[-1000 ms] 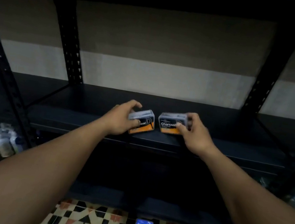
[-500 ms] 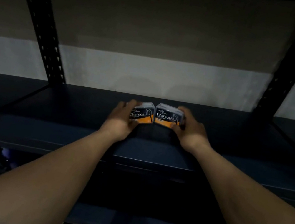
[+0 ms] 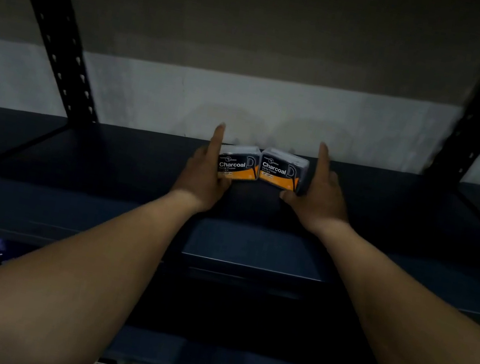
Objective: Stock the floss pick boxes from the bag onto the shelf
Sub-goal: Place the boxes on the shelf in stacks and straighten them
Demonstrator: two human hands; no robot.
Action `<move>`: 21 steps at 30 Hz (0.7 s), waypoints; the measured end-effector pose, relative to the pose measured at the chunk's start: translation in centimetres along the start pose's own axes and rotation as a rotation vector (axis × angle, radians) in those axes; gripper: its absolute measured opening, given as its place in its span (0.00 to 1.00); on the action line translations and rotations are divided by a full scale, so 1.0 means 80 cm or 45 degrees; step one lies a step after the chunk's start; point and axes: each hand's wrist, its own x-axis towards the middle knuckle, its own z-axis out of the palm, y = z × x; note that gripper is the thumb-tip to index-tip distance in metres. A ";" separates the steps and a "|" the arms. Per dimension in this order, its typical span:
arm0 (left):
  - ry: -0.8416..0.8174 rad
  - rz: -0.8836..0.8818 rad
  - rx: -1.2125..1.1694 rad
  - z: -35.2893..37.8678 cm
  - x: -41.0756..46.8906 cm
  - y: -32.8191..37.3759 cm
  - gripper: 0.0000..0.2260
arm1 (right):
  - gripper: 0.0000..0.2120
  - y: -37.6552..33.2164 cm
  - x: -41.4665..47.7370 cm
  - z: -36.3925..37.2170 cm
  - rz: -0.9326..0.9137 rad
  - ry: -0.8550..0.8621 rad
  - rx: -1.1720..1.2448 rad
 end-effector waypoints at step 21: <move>-0.006 0.107 0.489 -0.021 -0.228 0.019 0.26 | 0.25 0.008 -0.227 -0.001 -0.424 0.112 -0.671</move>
